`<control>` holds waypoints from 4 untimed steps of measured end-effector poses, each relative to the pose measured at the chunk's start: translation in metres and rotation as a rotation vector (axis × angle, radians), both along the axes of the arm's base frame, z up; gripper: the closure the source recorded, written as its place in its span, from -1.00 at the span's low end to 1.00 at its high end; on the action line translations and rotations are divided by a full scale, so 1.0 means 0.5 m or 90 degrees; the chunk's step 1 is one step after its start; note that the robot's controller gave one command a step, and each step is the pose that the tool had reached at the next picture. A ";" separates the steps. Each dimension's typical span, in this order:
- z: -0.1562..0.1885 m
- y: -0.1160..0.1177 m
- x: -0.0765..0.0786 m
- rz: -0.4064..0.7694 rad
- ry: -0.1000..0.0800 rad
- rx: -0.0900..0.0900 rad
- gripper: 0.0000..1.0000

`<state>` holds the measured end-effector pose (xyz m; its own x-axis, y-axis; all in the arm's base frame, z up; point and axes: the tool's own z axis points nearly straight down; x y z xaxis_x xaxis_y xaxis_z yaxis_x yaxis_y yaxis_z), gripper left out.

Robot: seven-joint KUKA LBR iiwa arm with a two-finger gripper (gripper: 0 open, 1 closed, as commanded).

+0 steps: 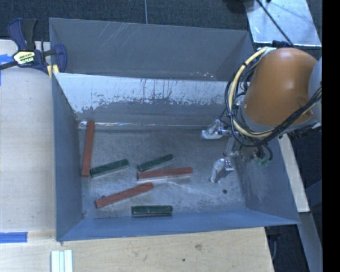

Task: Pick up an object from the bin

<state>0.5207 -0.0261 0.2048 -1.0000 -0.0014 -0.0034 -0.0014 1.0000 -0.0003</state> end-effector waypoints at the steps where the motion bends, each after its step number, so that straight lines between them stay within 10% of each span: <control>1: 0.000 0.000 0.000 0.000 0.000 0.000 -1.00; 2: -0.079 0.009 0.026 0.030 -0.005 -0.001 -1.00; 3: -0.252 0.076 0.065 0.091 -0.017 -0.001 1.00; 4: -0.252 0.076 0.065 0.091 -0.017 -0.001 1.00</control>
Offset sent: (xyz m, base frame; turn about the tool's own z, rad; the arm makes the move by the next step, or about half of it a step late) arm 0.0338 0.0178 -0.1348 -0.1517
